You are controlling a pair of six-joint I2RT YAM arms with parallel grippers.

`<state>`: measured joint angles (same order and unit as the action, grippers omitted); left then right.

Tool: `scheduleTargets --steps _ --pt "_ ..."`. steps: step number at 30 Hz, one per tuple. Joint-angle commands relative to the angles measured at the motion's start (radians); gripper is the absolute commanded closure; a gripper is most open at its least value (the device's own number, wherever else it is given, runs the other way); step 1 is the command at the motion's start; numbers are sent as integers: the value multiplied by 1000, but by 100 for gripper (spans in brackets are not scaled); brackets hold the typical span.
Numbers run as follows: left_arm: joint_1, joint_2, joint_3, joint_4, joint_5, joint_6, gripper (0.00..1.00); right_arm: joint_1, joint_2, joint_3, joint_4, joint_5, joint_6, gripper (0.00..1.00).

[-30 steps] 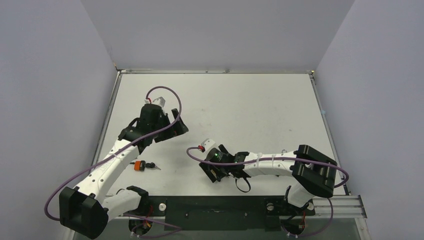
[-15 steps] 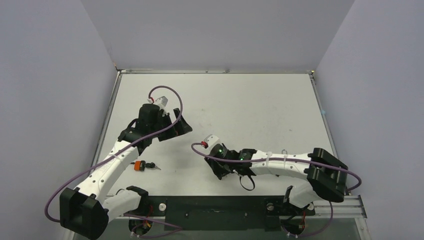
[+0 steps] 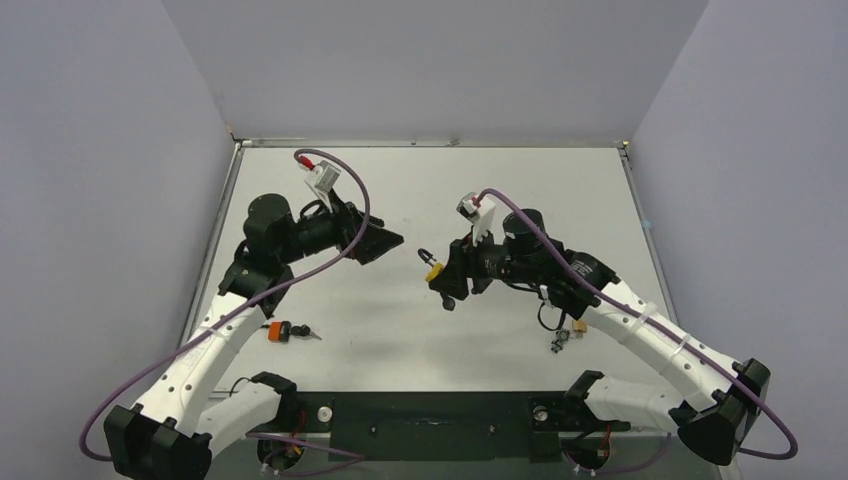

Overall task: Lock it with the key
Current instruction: Pick up the lock from the center of the board, then lock the lock.

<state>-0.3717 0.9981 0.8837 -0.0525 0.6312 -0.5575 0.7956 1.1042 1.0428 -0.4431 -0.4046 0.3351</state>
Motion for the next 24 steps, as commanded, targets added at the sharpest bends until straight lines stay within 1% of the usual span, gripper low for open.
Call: scheduleTargets --steps 1,2,3,4,5,6,7,8,10,13,15,24 --pt "-3 -36 110 233 273 53 7 -47 -46 82 26 -295 59 100" --pt "-3 -28 119 250 300 51 7 -52 -60 87 41 -343 84 100" --pt "-3 -25 132 267 356 43 8 -61 -68 95 52 -371 98 100" --pt "-3 -16 137 316 420 12 8 -65 -82 95 85 -387 136 100" --pt "-4 -7 141 350 450 -36 8 -74 -90 93 131 -415 183 100" --pt "-4 -2 143 417 502 -63 8 -77 -104 90 157 -427 207 100" --pt "-7 8 147 449 524 -113 9 -82 -110 81 219 -455 263 100" --pt "-9 13 152 497 561 -132 9 -84 -121 77 253 -467 292 100" --pt "-22 25 167 521 596 -158 10 -87 -132 68 345 -500 372 100" --pt "-44 44 196 512 623 -152 13 -88 -138 52 513 -540 502 100" --pt "-52 52 207 503 632 -148 16 -88 -139 49 563 -549 545 100" --pt "-97 45 204 480 628 -127 24 -88 -131 59 570 -539 562 100"
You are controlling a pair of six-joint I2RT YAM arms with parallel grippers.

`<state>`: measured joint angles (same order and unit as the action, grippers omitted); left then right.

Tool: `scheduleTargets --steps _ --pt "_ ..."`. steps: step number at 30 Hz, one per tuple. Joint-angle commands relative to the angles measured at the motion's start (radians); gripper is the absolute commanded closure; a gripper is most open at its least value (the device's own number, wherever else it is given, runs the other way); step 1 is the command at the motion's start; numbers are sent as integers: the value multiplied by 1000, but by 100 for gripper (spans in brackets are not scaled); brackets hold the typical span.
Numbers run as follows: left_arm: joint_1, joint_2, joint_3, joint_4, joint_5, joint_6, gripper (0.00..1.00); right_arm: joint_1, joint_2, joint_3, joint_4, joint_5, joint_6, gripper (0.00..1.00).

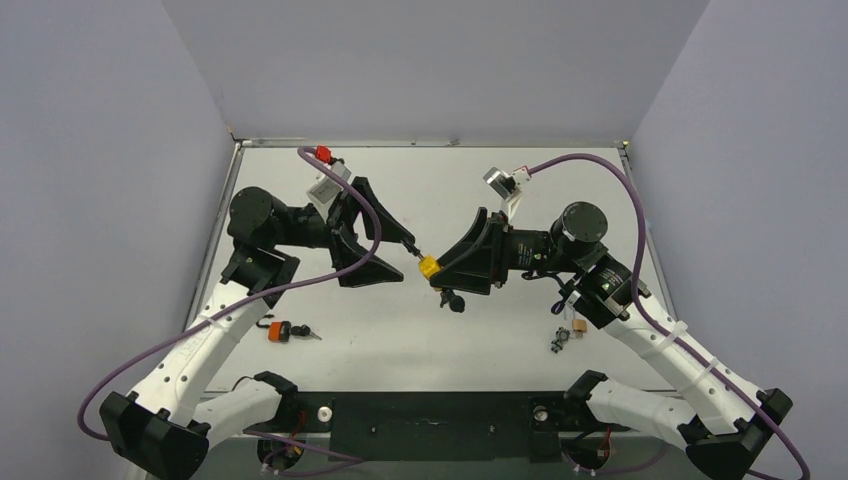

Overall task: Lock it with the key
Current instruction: Lock the lock.

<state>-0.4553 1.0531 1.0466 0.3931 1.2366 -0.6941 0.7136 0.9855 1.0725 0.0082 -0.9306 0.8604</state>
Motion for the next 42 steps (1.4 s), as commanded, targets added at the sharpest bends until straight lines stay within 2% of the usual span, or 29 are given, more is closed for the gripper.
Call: scheduleTargets --steps 1,21,31,42 --pt "-14 -12 42 32 21 10 24 -6 -13 27 117 -10 35 100" --pt "-27 -4 84 -61 12 62 41 -24 0 9 35 62 -21 100" --pt "-31 0 108 -142 -4 111 47 -25 17 72 -227 139 -206 100" --pt "-41 17 121 -179 -30 125 51 -15 23 94 -301 184 -268 100"
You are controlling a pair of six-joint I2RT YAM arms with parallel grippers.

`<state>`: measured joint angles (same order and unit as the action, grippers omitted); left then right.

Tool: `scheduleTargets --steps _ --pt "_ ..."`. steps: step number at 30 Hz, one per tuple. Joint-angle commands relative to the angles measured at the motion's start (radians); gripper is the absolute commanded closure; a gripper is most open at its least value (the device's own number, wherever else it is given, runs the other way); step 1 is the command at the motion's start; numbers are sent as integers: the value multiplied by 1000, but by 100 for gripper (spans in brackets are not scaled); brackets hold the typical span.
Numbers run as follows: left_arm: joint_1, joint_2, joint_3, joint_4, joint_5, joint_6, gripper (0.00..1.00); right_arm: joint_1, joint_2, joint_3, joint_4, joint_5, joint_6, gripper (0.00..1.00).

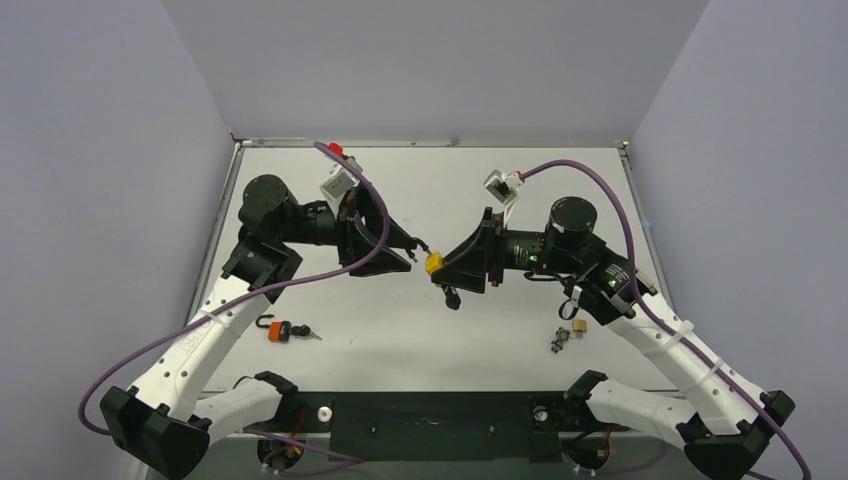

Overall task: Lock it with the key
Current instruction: Lock the lock.

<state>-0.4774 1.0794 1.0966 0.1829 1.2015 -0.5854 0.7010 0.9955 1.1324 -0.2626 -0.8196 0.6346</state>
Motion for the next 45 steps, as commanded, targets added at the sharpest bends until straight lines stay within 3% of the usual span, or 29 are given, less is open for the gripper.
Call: scheduleTargets --steps 1,17,24,45 --pt "-19 -6 72 29 2 16 51 0 15 38 -41 77 -54 100" --pt "-21 28 126 -167 -68 97 54 38 31 107 -132 131 -144 100" --pt "-21 47 160 -337 -98 179 56 50 32 140 -178 153 -178 100" --pt "-42 56 166 -442 -125 251 60 90 48 172 -203 189 -203 100"
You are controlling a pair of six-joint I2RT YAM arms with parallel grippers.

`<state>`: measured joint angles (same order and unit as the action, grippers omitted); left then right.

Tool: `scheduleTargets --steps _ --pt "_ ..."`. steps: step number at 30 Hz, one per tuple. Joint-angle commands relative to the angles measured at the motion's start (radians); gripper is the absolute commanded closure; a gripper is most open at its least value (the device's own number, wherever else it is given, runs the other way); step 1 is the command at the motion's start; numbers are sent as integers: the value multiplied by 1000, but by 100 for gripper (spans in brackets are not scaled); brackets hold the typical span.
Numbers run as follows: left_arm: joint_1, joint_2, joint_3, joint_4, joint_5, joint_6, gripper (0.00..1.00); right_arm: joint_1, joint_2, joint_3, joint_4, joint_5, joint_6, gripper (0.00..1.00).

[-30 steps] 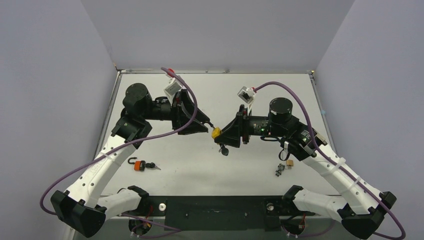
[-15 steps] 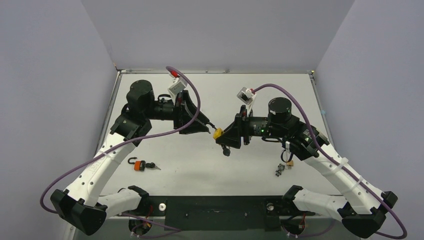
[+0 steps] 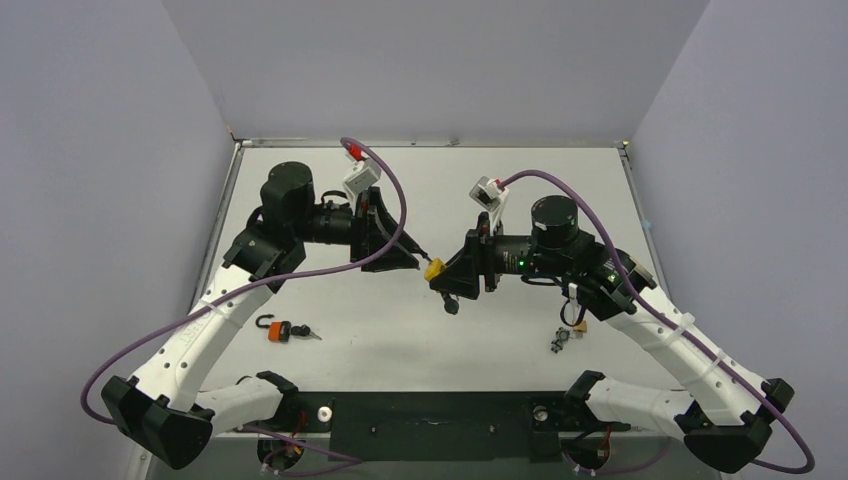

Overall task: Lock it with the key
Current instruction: Lock the lock.

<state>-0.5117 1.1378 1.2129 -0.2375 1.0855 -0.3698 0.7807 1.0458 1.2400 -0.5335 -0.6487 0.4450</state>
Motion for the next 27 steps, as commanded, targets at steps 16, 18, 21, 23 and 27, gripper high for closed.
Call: scheduleTargets --steps 16,18,21,23,27 --pt "-35 11 65 -29 -55 30 100 35 7 73 43 82 -43 100" --pt "-40 13 62 7 -79 -5 100 38 11 74 39 129 -55 96" --pt "-40 6 41 122 -158 -118 100 40 7 73 45 239 -70 57" --pt "-40 -5 28 188 -213 -177 100 33 -3 68 71 301 -68 35" --pt "-40 -40 14 316 -304 -260 100 -12 -39 36 187 316 -31 16"
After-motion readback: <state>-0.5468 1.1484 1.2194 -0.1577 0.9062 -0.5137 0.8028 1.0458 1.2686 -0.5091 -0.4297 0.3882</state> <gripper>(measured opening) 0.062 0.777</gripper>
